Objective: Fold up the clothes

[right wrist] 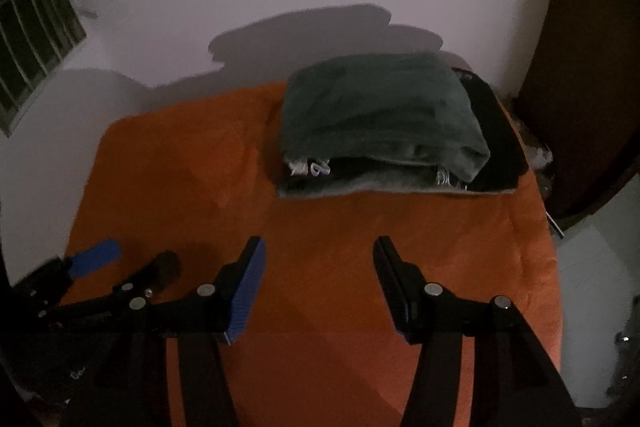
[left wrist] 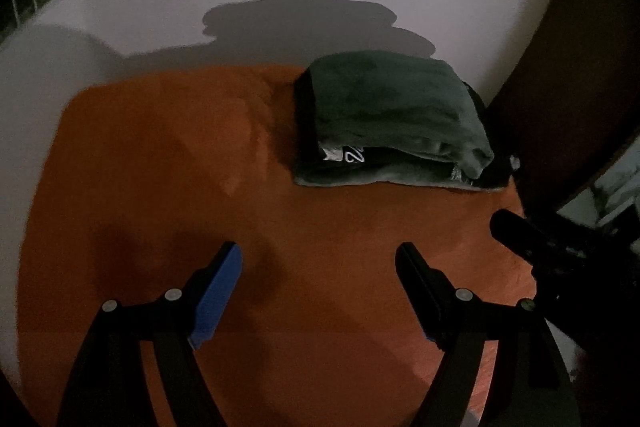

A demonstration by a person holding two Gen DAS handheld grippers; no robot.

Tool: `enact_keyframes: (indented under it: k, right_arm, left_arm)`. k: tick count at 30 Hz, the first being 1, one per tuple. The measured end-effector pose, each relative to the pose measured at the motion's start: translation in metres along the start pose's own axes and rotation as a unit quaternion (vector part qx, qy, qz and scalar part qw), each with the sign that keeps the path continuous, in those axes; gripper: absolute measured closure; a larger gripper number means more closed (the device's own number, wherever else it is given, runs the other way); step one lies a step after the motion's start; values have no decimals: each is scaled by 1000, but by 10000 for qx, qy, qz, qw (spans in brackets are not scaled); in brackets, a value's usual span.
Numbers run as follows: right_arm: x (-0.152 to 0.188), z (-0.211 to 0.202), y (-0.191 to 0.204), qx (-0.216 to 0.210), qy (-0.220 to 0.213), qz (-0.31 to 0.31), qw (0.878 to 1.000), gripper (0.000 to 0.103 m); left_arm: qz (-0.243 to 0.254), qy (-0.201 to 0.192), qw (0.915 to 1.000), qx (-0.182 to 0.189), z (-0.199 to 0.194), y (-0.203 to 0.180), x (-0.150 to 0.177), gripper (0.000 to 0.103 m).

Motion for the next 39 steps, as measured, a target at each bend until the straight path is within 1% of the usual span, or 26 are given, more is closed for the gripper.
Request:
enact_keyframes:
  k: [1, 3, 4, 5, 7, 9, 11, 12, 13, 14, 16, 18, 19, 21, 22, 24, 25, 27, 29, 30, 31, 33, 34, 37, 38, 39]
  right_arm:
    - [1, -4, 3, 37, 10, -26, 10000, 48]
    - [2, -11, 9, 110, 30, -78, 9999, 43]
    - [2, -14, 12, 147, 40, -105, 9998, 43]
    - [5, -18, 10, 106, 8, -5, 9999, 43]
    - [14, -28, 5, 39, -91, 146, 9998, 36]
    - [24, -41, -2, -2, -151, 184, 9997, 35]
    - [32, -56, -9, 12, -296, 210, 9993, 35]
    - [39, -64, -13, 44, -318, 272, 9991, 31]
    - [46, -71, -18, 77, -339, 335, 9988, 30]
    - [54, -79, -21, -22, -307, 399, 9987, 30]
    - [63, -91, -22, -174, -303, 266, 9990, 30]
    - [72, -103, -22, -51, -329, -58, 9994, 29]
    - [77, -109, -23, 39, -361, -118, 9993, 27]
    - [86, -116, -30, 88, -361, 24, 9993, 21]
    - [92, -116, -32, 94, -306, 108, 9994, 20]
    - [102, -116, -37, 103, -195, 276, 9994, 20]
    - [112, -115, -36, 132, -151, 289, 9994, 20]
    - [127, -113, -33, 208, -218, 191, 9994, 19]
    - [143, -103, -27, 237, -272, -77, 9993, 17]
    - [151, -98, -24, 252, -299, -212, 9990, 13]
    - [159, -93, -21, 266, -326, -347, 9985, 12]
    - [175, -86, -20, 476, -393, -562, 9965, 12]
    - [185, -82, -20, 606, -418, -653, 9951, 12]
    - [218, -75, -25, 419, -542, -465, 9966, 12]
    - [228, -73, -27, 344, -628, -337, 9969, 12]
    - [239, -71, -28, 219, -694, -227, 9971, 12]
  left_arm:
    - [54, 31, 10000, -59, -3, 2, 1, 23]
    - [73, 97, 9999, -113, -12, 8, 6, 23]
    - [72, 105, 9998, -123, -17, 10, 10, 23]
    - [-9, 97, 9999, -125, -24, 13, 15, 23]
    - [-183, 188, 9996, -126, -34, 16, 26, 23]
    - [-287, 181, 9993, -169, -48, 17, 40, 23]
    - [-152, 141, 9995, -218, -58, 9, 50, 23]
    - [-51, 140, 9995, -267, -61, 4, 53, 23]
    - [-14, 95, 9994, -324, -66, -1, 55, 23]
    - [1, -3, 9993, -373, -72, -6, 55, 23]
    - [86, -184, 9988, -442, -83, -15, 58, 23]
    - [296, -328, 9976, -540, -91, -28, 68, 22]
    - [401, -400, 9967, -589, -95, -34, 74, 22]
    - [610, -543, 9943, -687, -102, -46, 84, 22]
    - [715, -615, 9928, -736, -106, -52, 89, 22]
    - [847, -786, 9907, -718, -106, -61, 106, 22]
    - [829, -762, 9918, -609, -101, -63, 115, 22]
    - [755, -658, 9944, -342, -87, -65, 134, 22]
    - [615, -515, 9966, -200, -70, -60, 152, 22]
    - [530, -471, 9974, -146, -61, -57, 162, 22]
    - [454, -430, 9979, -154, -54, -54, 172, 22]
    - [306, -348, 9987, -202, -40, -47, 192, 22]
    - [197, -313, 9992, -170, -36, -43, 202, 22]
    - [-71, -232, 9997, 57, -27, -31, 230, 22]
    - [-34, -218, 9997, 133, -25, -30, 241, 22]
    - [81, -263, 9996, 84, -25, -30, 251, 22]
Point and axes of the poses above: each gripper's, at about its wrist camera, not at the fingertips, and z roughly the way its jaws point, y to its left, x to its underside, the point moved 3 cm from there along z, roughly the way its jaws point, and after that the axes turned 7 degrees about -x, right-handed, at the moved point
